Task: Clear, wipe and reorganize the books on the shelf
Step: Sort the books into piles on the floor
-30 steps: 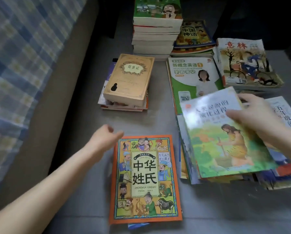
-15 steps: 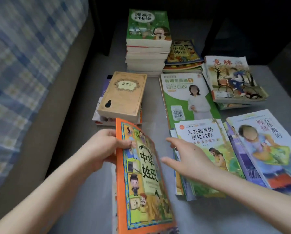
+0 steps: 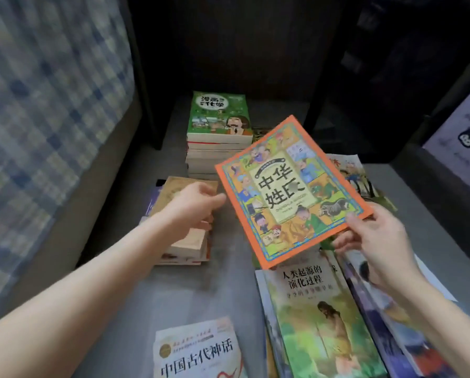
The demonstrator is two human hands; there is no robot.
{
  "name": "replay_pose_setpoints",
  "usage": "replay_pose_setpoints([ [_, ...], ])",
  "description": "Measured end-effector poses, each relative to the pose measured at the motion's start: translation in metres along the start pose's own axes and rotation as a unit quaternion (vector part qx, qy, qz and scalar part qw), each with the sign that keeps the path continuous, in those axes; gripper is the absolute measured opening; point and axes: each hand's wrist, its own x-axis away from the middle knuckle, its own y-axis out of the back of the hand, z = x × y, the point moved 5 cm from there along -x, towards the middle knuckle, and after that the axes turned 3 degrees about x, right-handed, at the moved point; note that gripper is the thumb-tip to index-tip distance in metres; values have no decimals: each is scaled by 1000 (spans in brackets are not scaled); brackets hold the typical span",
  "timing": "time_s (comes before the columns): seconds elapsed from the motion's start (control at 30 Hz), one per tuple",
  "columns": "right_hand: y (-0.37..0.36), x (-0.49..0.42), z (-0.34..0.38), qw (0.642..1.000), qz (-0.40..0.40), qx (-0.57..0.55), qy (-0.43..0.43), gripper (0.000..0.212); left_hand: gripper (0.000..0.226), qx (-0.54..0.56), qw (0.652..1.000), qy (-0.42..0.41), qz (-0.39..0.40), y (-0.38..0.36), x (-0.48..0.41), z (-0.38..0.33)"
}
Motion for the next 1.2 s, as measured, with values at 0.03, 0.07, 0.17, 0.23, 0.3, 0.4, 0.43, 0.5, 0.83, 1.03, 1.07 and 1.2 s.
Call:
replay_pose_setpoints([
  [0.03,4,-4,8,996,-22,55,60,19,34,-90,995,-22,-25,-1,-6,4],
  [0.07,6,-8,13,988,-40,103,104,23,37,-172,983,-41,-47,-1,-9,8],
  [0.17,9,-31,4,979,-93,142,115,18,44,-354,931,-52,-76,4,-20,27],
  [0.23,9,-56,-11,986,-118,103,62,8,50,-458,887,-25,-62,11,-30,47],
  [0.3,1,-84,-27,990,-127,62,20,9,52,-541,841,8,-3,17,-39,71],
  [0.4,-28,-127,-31,990,-138,38,5,15,54,-608,792,4,60,25,-47,98],
  [0.43,-39,-147,-29,990,-140,32,3,16,55,-612,788,-6,69,28,-49,100],
  [0.5,-56,-183,-25,989,-139,-27,-35,22,58,-617,783,-10,83,31,-52,102],
  [0.83,-85,-178,-73,949,-4,283,-135,10,76,-643,763,-13,61,29,-55,109],
  [1.03,-94,-72,-58,934,157,307,-88,18,56,-610,790,-33,48,29,-51,103],
  [1.07,-98,-47,-57,929,194,300,-91,17,51,-578,814,-46,33,27,-43,101],
  [1.2,-117,50,-70,876,350,297,-148,16,28,-404,891,-116,-170,34,17,108],
])
